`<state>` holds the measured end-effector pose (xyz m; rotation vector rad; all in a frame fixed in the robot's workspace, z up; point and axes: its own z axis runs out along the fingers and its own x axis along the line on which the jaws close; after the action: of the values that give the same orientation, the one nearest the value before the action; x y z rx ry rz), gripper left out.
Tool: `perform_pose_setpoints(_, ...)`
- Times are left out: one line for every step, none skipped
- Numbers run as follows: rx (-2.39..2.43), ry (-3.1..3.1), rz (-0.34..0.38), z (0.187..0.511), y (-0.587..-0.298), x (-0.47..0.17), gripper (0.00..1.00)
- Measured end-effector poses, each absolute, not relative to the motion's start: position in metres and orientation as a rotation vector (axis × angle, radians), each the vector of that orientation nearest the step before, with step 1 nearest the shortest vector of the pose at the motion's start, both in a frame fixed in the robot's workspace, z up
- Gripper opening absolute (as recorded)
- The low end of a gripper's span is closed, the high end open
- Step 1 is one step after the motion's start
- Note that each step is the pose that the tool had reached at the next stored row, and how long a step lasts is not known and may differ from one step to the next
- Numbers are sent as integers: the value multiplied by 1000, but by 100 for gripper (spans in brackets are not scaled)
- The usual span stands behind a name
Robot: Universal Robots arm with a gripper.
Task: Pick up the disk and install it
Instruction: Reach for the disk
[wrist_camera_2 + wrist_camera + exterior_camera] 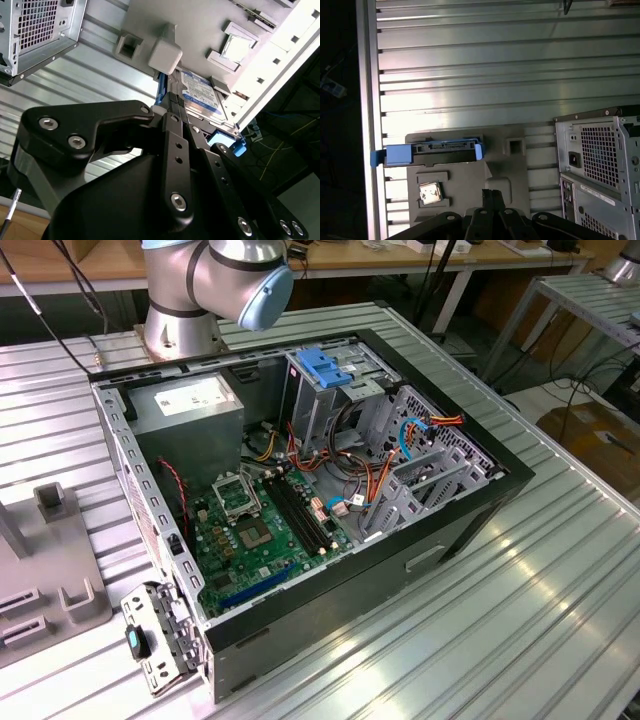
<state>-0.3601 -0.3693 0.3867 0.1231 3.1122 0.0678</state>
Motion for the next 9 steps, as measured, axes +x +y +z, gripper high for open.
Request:
perform_pose_setpoints(123,3112,68,387,-369,-360,11)
perform_pose_setpoints(123,3112,68,387,-369,-360,11)
perform_pose_setpoints(123,3112,68,387,-369,-360,11)
perform_pose_setpoints(123,3112,68,387,-369,-360,11)
perform_pose_setpoints(123,3112,68,387,-369,-360,11)
perform_pose_setpoints(123,3112,68,387,-369,-360,11)
perform_pose_setpoints(124,3112,68,387,-368,-360,11)
perform_pose_setpoints(123,3112,68,386,-366,-360,11)
perform_pose_setpoints(123,3112,68,386,-364,-360,11)
